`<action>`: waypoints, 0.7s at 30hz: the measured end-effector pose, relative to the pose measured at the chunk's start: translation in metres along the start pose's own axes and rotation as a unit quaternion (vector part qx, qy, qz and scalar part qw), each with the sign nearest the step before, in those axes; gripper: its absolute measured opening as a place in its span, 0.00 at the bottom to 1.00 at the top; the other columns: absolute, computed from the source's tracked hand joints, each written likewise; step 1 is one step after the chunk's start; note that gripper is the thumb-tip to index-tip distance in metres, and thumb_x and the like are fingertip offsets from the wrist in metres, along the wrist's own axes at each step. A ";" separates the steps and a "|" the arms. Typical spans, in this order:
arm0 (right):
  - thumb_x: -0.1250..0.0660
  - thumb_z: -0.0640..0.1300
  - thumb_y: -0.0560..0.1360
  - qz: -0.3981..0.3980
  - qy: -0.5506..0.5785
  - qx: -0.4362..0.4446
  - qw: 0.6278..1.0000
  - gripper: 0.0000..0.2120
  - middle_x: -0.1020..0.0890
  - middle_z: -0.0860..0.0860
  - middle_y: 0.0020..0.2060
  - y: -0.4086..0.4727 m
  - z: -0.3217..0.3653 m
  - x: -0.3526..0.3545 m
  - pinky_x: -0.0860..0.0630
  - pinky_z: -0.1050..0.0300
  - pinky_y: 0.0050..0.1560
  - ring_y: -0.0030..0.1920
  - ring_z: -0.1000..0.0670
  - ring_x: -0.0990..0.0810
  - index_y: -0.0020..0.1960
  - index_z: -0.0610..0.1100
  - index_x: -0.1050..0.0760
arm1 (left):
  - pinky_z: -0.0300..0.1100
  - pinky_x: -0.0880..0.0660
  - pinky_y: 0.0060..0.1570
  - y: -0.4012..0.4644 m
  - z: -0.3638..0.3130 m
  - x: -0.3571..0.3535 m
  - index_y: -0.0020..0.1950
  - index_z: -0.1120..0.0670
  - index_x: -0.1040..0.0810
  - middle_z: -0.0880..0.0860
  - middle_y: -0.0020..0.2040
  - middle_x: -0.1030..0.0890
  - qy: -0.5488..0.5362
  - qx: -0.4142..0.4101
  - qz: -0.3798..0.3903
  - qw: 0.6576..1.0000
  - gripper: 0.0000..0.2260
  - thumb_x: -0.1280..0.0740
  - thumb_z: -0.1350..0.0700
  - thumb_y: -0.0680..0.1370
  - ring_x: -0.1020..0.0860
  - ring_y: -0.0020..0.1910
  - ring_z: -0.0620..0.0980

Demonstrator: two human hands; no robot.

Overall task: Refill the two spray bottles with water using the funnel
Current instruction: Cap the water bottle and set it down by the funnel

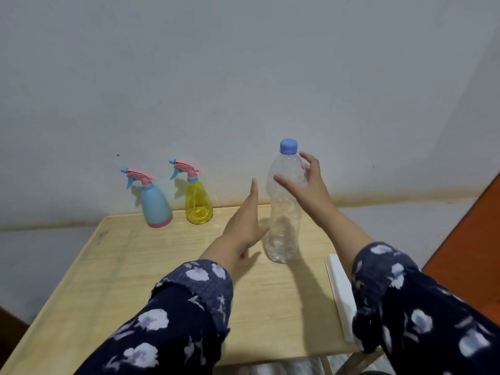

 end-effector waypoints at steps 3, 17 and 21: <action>0.22 0.60 0.60 -0.007 -0.002 -0.042 0.999 0.48 0.38 0.52 0.72 -0.022 -0.041 -0.006 0.35 0.46 0.72 0.72 0.51 0.37 0.71 0.61 0.47 | 0.51 0.40 0.73 -0.004 0.048 -0.007 0.78 0.46 0.43 0.48 0.79 0.45 0.181 -0.025 0.074 0.980 0.35 0.31 0.58 0.75 0.45 0.78 0.49; 0.20 0.41 0.63 -0.106 -0.074 -0.105 0.986 0.54 0.33 0.47 0.68 -0.061 -0.132 -0.047 0.31 0.54 0.65 0.68 0.48 0.32 0.75 0.57 0.53 | 0.51 0.46 0.73 0.046 0.105 -0.034 0.72 0.46 0.34 0.47 0.78 0.42 0.446 -0.306 0.238 0.807 0.19 0.40 0.51 0.81 0.45 0.77 0.50; 0.20 0.44 0.63 -0.149 -0.077 -0.100 0.981 0.51 0.31 0.52 0.62 -0.062 -0.131 -0.048 0.27 0.52 0.63 0.64 0.51 0.29 0.73 0.59 0.50 | 0.49 0.28 0.58 0.064 0.113 -0.028 0.68 0.48 0.27 0.50 0.72 0.33 0.365 -0.327 0.217 0.844 0.19 0.33 0.53 0.76 0.28 0.65 0.54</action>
Point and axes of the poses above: each hand's wrist, its own y-axis towards the middle knuckle, its own x-axis out of the back of the hand, z = x × y, the point moved 5 cm from there along y, towards the middle knuckle
